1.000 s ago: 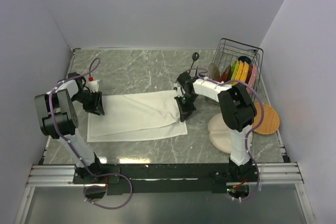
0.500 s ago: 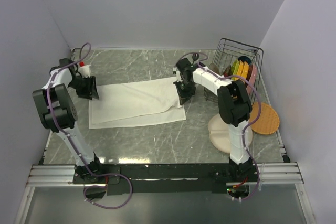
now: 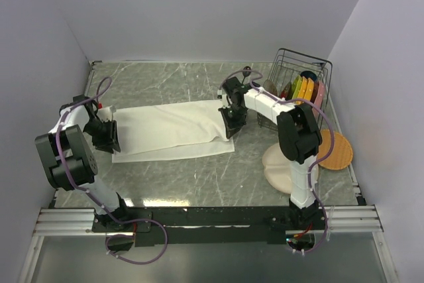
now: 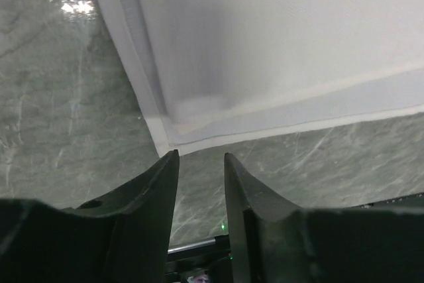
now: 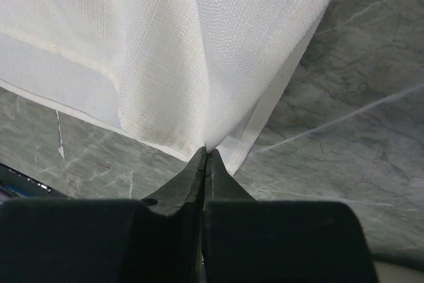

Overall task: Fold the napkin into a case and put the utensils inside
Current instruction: Fold and flatten the napkin at the center of the board.

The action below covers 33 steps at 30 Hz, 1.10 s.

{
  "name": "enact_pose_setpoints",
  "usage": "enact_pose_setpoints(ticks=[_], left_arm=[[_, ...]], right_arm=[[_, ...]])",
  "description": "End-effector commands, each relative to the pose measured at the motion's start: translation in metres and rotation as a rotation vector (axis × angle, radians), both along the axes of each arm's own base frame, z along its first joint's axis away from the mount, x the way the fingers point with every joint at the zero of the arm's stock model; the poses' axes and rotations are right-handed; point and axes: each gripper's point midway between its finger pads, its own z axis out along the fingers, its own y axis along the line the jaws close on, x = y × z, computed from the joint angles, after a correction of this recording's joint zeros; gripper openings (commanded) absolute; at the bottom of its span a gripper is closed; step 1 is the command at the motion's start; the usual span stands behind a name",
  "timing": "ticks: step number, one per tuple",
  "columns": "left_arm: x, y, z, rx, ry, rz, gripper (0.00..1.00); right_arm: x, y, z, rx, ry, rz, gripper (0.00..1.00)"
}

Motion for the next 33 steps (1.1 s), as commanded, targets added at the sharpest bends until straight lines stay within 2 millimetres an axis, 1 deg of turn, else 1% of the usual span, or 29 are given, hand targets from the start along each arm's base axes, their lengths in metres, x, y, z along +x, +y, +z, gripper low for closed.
enact_pose_setpoints(ticks=[1,3,8,15,21,27,29,33], left_arm=[[0.006,0.006,-0.004,0.041,-0.007,0.076,0.37],[0.006,0.006,-0.008,0.046,0.000,0.083,0.35],[0.004,0.007,-0.020,0.062,0.022,0.099,0.33],[0.005,0.006,-0.030,0.068,0.043,0.111,0.27],[0.000,0.008,-0.037,0.090,0.070,0.111,0.28],[0.001,0.018,-0.029,0.120,0.048,0.125,0.29],[0.003,0.018,-0.028,0.119,0.040,0.122,0.29],[0.000,0.015,-0.033,0.107,0.052,0.122,0.31]], right_arm=[[0.001,0.002,0.004,0.000,-0.008,0.017,0.00],[0.001,0.001,0.005,-0.001,-0.008,0.022,0.00],[-0.003,-0.002,0.002,-0.004,0.000,0.022,0.00],[-0.007,-0.004,0.000,-0.006,0.006,0.015,0.00],[-0.006,-0.002,0.000,-0.004,0.006,0.010,0.00],[-0.005,-0.002,0.000,-0.003,0.007,0.002,0.00],[-0.005,-0.003,0.000,-0.004,0.008,0.002,0.00],[-0.004,-0.002,-0.001,-0.005,0.009,-0.003,0.00]])
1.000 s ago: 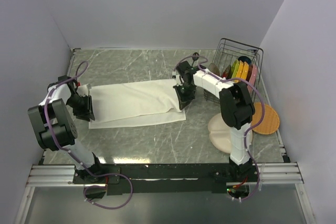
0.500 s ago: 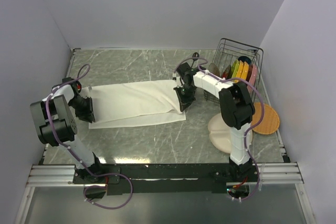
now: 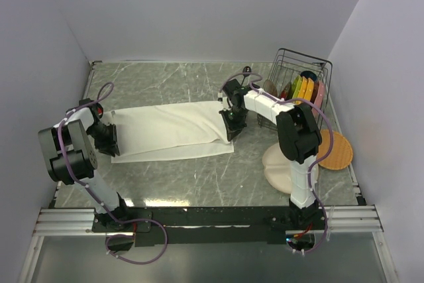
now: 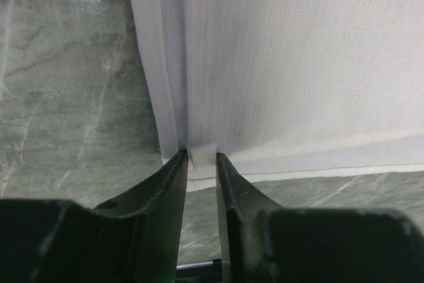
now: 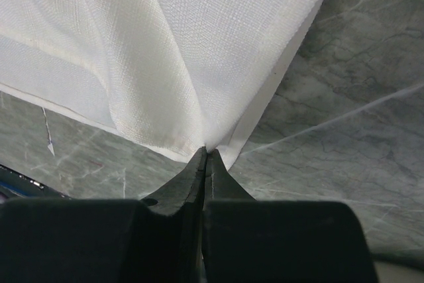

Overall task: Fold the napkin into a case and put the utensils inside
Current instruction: Fold and flatten the napkin at the center of the board.

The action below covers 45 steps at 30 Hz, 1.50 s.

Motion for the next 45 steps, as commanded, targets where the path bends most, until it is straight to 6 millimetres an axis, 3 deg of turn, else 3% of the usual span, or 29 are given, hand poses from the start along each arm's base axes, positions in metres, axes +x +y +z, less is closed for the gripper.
enact_pose_setpoints(ticks=[1,3,7,11,25,33,45], left_arm=[[0.001,0.003,0.000,0.016,-0.012,0.010,0.30],[0.000,0.003,0.000,0.013,-0.012,0.007,0.25],[0.005,0.001,0.009,0.006,-0.041,0.003,0.04],[0.008,0.005,0.019,0.022,-0.066,-0.013,0.01],[0.011,0.003,0.043,0.017,-0.096,-0.025,0.01],[0.013,0.003,0.036,0.012,-0.082,-0.019,0.06],[0.014,-0.014,0.014,-0.044,-0.057,-0.026,0.24]], right_arm=[[0.003,0.002,0.007,0.009,-0.016,-0.010,0.00],[0.004,0.003,0.008,0.011,-0.016,-0.011,0.00],[0.004,0.005,0.015,0.022,-0.025,-0.012,0.00],[0.004,0.006,0.019,0.027,-0.026,-0.015,0.00],[0.004,0.003,0.031,0.034,-0.051,-0.009,0.00],[0.004,0.008,0.029,0.052,-0.040,-0.009,0.00],[0.006,0.013,0.026,0.064,-0.027,-0.010,0.00]])
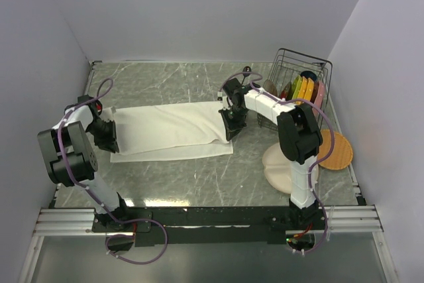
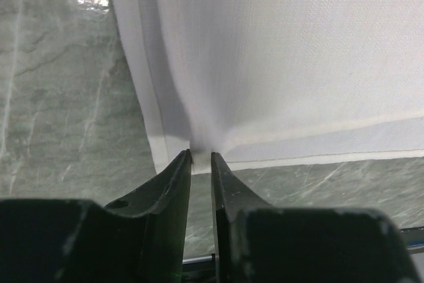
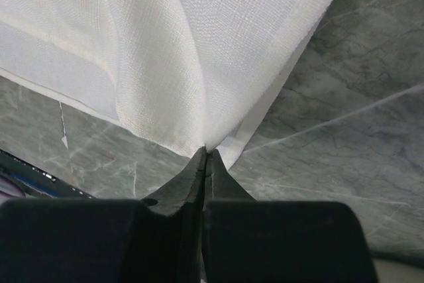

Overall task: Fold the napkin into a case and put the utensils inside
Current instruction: Fold and flatten the napkin at the center of the board.

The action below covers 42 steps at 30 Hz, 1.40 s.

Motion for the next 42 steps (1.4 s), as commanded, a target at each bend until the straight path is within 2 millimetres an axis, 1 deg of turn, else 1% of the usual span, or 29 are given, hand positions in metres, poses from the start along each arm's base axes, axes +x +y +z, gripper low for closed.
enact_pose_setpoints(ticks=[1,3,9,11,12,15,18,19,22,25,26,28,30,33,39,42], left_arm=[[0.005,-0.010,-0.003,-0.031,-0.020,0.005,0.24],[0.006,-0.011,-0.004,-0.031,-0.021,0.009,0.22],[0.006,-0.011,-0.009,-0.035,-0.008,0.018,0.13],[0.006,-0.011,-0.010,-0.034,-0.002,0.020,0.07],[0.006,-0.011,-0.009,-0.037,-0.002,0.022,0.01],[0.006,-0.010,-0.006,-0.034,-0.006,0.020,0.01],[0.007,-0.008,0.003,-0.026,-0.023,0.014,0.01],[0.008,-0.007,0.010,-0.015,-0.045,0.016,0.01],[0.005,-0.002,0.023,0.009,-0.066,0.009,0.01],[-0.004,0.003,0.032,0.022,-0.064,0.009,0.01],[-0.006,0.007,0.034,0.028,-0.068,0.014,0.01],[-0.011,0.011,0.038,0.046,-0.065,0.008,0.01],[-0.017,0.017,0.037,0.050,-0.051,0.016,0.01],[-0.019,0.024,0.037,0.053,-0.049,0.028,0.01],[-0.019,0.027,0.035,0.057,-0.052,0.017,0.01],[-0.021,0.024,0.033,0.041,-0.043,0.013,0.01]], right_arm=[[0.008,0.007,0.018,0.034,-0.038,-0.009,0.00],[0.008,0.007,0.018,0.035,-0.036,-0.009,0.00],[0.007,0.007,0.018,0.037,-0.035,-0.004,0.00],[0.006,0.007,0.018,0.037,-0.033,-0.004,0.00],[0.007,0.008,0.020,0.041,-0.037,-0.003,0.00],[0.006,0.008,0.022,0.045,-0.037,-0.004,0.00],[0.006,0.010,0.025,0.054,-0.041,-0.001,0.00],[0.006,0.009,0.026,0.053,-0.040,-0.001,0.00],[0.001,0.010,0.032,0.074,-0.038,-0.003,0.00],[-0.009,0.008,0.038,0.087,-0.028,0.000,0.00],[-0.010,0.009,0.042,0.096,-0.034,0.002,0.00],[-0.014,0.007,0.043,0.097,-0.029,0.002,0.00],[-0.019,0.005,0.043,0.093,-0.022,0.003,0.00],[-0.023,0.001,0.038,0.080,-0.015,0.006,0.00],[-0.030,-0.001,0.031,0.064,0.002,0.010,0.00],[-0.032,-0.003,0.030,0.053,0.007,0.011,0.00]])
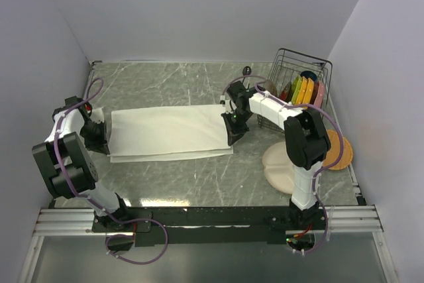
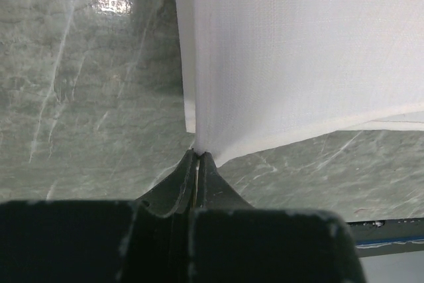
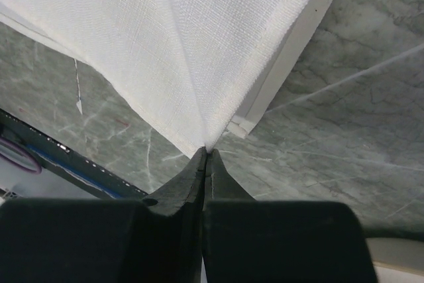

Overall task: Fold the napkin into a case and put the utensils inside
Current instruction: Fold and flatten the napkin at the center of the board.

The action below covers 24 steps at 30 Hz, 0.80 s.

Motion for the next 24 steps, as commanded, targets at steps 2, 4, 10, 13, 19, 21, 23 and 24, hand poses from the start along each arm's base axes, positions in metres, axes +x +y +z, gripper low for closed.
enact_pose_setpoints(ticks=[2,4,10,13,19,21,23,24], left_arm=[[-0.003,0.002,0.005,0.008,-0.004,-0.017,0.01],[-0.003,0.002,0.003,0.011,-0.005,-0.020,0.01],[-0.007,-0.004,-0.007,-0.026,0.017,-0.012,0.01],[-0.010,-0.007,-0.011,-0.037,0.027,-0.007,0.01],[-0.010,-0.005,-0.017,-0.036,0.044,-0.007,0.01],[-0.012,-0.006,-0.018,-0.041,0.052,-0.010,0.01],[-0.013,-0.005,-0.020,-0.039,0.057,-0.017,0.01],[-0.014,-0.006,-0.019,-0.038,0.059,-0.017,0.01]], right_arm=[[-0.001,-0.003,0.016,-0.007,-0.050,0.006,0.00],[-0.004,-0.005,0.013,-0.017,-0.047,0.006,0.00],[-0.003,-0.004,0.000,-0.039,-0.043,0.007,0.00],[-0.001,-0.007,-0.007,-0.066,-0.040,0.011,0.00],[0.000,-0.006,-0.015,-0.078,-0.031,0.008,0.00],[0.003,-0.005,-0.017,-0.086,-0.040,0.004,0.00],[0.007,-0.005,-0.019,-0.095,-0.040,0.003,0.00],[0.007,-0.005,-0.018,-0.100,-0.042,0.005,0.00]])
